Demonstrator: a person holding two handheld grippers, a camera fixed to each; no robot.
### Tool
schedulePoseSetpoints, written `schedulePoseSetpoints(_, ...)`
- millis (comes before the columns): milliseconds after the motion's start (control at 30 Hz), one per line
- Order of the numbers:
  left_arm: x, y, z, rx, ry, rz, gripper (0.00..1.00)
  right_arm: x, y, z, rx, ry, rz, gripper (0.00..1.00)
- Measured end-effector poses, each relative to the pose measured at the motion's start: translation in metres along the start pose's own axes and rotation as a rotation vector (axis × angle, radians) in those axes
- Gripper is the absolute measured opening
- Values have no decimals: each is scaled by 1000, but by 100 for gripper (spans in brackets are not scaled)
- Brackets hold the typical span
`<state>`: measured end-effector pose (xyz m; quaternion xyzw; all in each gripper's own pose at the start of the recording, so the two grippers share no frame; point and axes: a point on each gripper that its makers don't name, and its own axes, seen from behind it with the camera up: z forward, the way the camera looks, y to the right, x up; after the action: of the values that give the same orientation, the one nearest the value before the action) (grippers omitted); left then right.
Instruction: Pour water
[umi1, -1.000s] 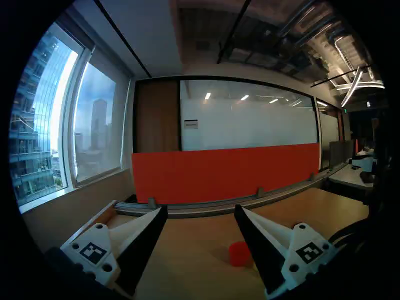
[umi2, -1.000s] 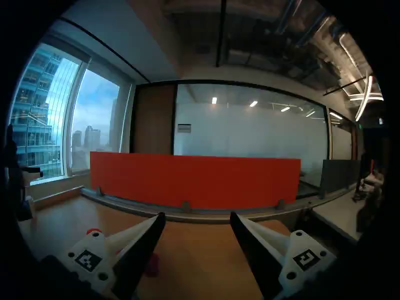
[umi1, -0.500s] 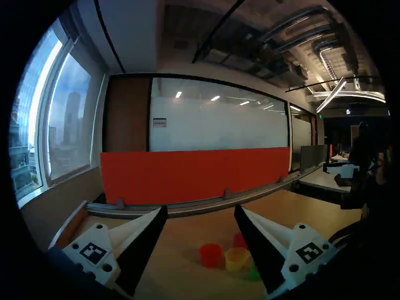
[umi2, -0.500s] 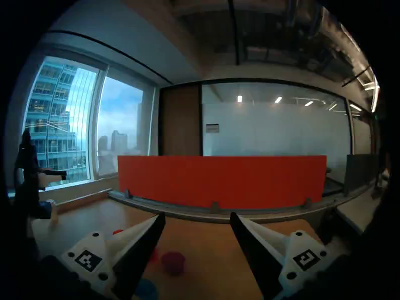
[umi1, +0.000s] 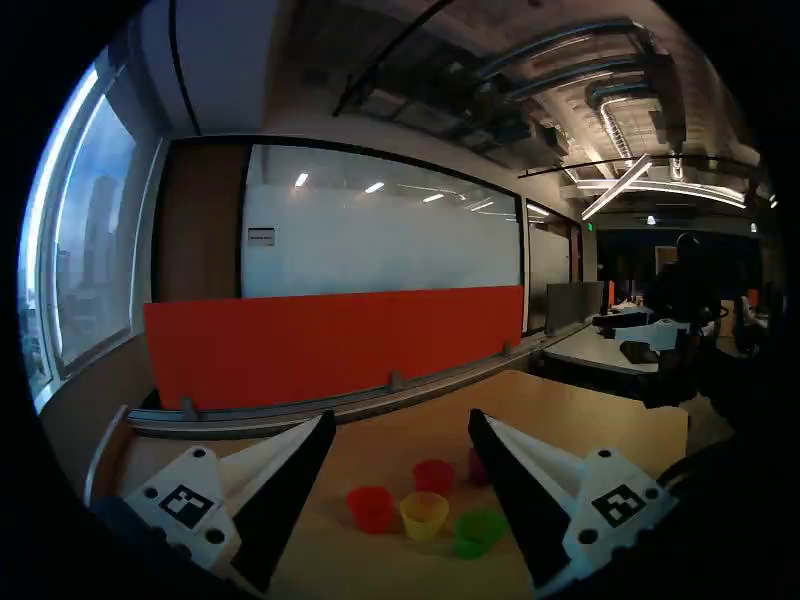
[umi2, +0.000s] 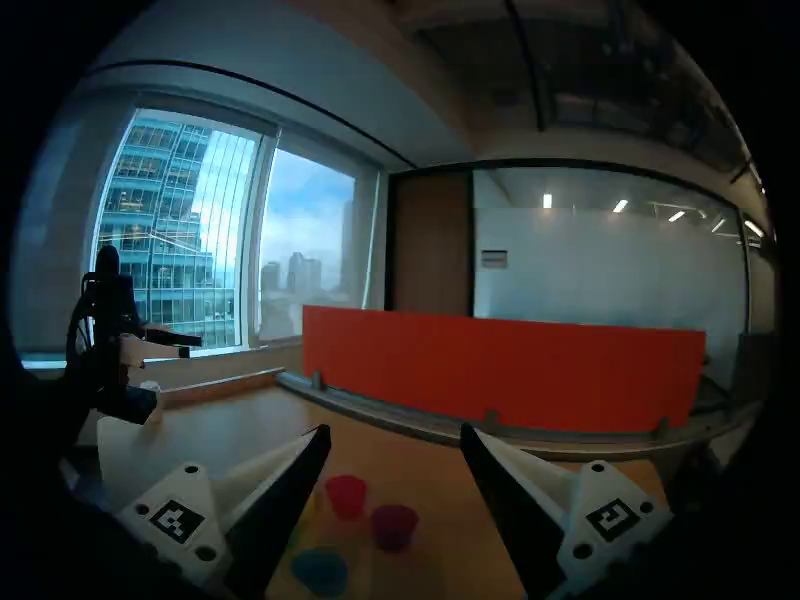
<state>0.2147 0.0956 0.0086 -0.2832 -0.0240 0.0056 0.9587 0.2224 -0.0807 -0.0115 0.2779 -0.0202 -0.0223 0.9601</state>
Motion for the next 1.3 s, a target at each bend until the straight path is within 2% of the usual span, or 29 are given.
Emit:
schedulePoseSetpoints(267,-8,21,8,-83,-24,0,99,-6,-18,2,71,-38,-31,100)
schedulePoseSetpoints(567,-20,38,12,-163,-53,4,99,-18,-28,0,133,-90,-45,100)
schedulePoseSetpoints(867,-44,46,16,-210,-109,20,99,-48,-33,-2,182,-178,-51,100)
schedulePoseSetpoints(1300,-94,57,20,-260,-187,35,99,-88,-39,-1,233,-269,-57,100)
